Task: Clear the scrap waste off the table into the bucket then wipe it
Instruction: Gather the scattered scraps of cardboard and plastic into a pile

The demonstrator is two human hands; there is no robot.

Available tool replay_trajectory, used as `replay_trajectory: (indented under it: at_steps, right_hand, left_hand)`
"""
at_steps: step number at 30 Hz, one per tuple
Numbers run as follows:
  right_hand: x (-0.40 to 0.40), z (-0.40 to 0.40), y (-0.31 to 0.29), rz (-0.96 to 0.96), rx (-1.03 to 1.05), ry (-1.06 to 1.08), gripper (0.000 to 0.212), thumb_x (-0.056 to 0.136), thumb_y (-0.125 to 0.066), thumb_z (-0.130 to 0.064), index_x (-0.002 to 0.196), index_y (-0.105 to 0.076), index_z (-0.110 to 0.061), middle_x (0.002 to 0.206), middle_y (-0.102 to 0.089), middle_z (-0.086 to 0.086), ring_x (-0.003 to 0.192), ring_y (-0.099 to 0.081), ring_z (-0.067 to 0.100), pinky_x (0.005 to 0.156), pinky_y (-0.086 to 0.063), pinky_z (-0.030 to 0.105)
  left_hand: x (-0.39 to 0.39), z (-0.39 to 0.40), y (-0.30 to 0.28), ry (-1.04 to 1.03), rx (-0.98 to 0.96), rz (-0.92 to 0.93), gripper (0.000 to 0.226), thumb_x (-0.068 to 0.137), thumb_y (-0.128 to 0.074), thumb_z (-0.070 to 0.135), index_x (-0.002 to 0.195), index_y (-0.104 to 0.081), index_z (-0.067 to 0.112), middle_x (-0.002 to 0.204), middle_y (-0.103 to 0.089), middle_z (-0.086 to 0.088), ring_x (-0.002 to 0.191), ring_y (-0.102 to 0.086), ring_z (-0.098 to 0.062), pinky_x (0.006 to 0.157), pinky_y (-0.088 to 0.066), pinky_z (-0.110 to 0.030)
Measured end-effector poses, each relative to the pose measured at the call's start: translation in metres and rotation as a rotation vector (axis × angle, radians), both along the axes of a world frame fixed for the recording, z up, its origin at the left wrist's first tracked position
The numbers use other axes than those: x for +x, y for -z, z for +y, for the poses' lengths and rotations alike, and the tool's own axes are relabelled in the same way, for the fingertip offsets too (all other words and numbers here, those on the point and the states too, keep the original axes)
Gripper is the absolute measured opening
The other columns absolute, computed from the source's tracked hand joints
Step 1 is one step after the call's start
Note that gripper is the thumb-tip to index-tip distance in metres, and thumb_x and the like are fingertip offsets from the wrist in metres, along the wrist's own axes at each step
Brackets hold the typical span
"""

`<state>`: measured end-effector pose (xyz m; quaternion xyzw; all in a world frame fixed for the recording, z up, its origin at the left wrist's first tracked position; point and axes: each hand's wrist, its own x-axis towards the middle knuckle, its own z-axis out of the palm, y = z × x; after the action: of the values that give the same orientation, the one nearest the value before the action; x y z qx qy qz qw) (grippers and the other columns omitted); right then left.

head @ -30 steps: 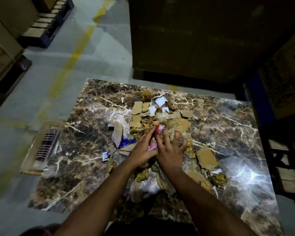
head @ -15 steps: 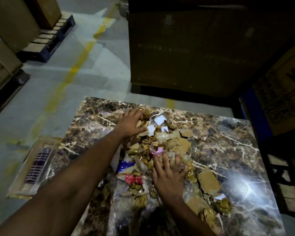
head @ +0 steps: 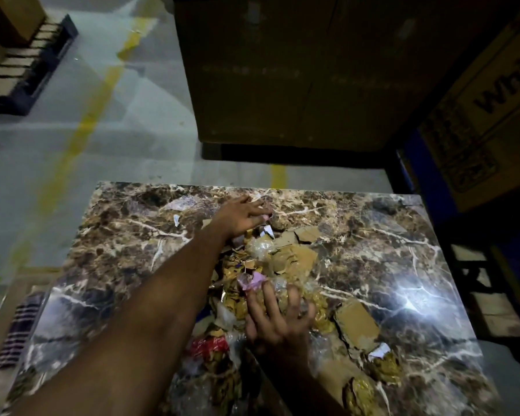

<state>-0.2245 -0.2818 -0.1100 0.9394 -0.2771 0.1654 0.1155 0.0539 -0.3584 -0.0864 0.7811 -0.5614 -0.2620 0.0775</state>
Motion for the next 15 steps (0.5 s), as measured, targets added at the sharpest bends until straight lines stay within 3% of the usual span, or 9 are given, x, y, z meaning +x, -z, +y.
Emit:
replay_trajectory:
  at_steps: [4,6,9,12,15]
  right_hand:
    - [-0.001,-0.007,0.002,-0.001,-0.031,-0.039,0.044,0.086,-0.059,-0.055,0.123,-0.069,-0.034,0.13,-0.069,0.001,0.117,-0.055,0.037,0.088,-0.045,0.052]
    - [0.0,-0.005,-0.001,-0.004,0.004,-0.036,0.044,0.088,-0.058,-0.055,0.126,-0.067,-0.034,0.133,-0.067,0.002,0.12,-0.054,0.038,0.089,-0.045,0.053]
    - [-0.002,0.003,-0.009,0.101,0.123,-0.018,0.047,0.092,-0.054,-0.057,0.133,-0.06,-0.036,0.145,-0.057,0.003,0.129,-0.045,0.039,0.096,-0.039,0.057]
    - [-0.002,0.005,-0.013,0.147,0.229,0.004,0.046,0.092,-0.05,-0.059,0.131,-0.057,-0.037,0.15,-0.05,0.002,0.134,-0.038,0.039,0.1,-0.032,0.056]
    - [-0.003,0.006,-0.017,0.198,0.271,0.002,0.043,0.092,-0.049,-0.058,0.127,-0.057,-0.035,0.151,-0.047,0.001,0.136,-0.034,0.039,0.101,-0.032,0.059]
  left_hand:
    - [-0.031,0.018,0.0,-0.031,-0.038,0.111,0.032,0.101,-0.046,0.054,0.125,-0.065,0.044,0.153,-0.038,0.021,0.153,-0.014,-0.013,0.119,-0.014,-0.043]
    - [-0.047,0.033,-0.006,-0.113,-0.053,0.203,0.027,0.096,-0.057,0.051,0.12,-0.068,0.045,0.154,-0.033,0.019,0.149,-0.018,-0.008,0.12,-0.017,-0.041]
    - [-0.063,0.055,-0.011,-0.199,-0.08,0.275,0.03,0.092,-0.061,0.051,0.122,-0.065,0.052,0.159,-0.038,0.004,0.144,-0.035,-0.019,0.118,-0.026,-0.044]
    - [-0.075,0.079,-0.015,-0.374,-0.116,0.528,0.026,0.086,-0.066,0.053,0.112,-0.07,0.053,0.135,-0.064,0.007,0.123,-0.058,-0.017,0.112,-0.039,-0.043]
    - [-0.088,0.105,-0.02,-0.553,-0.147,0.764,0.023,0.086,-0.066,0.051,0.108,-0.072,0.046,0.114,-0.074,0.009,0.104,-0.07,-0.018,0.102,-0.051,-0.051]
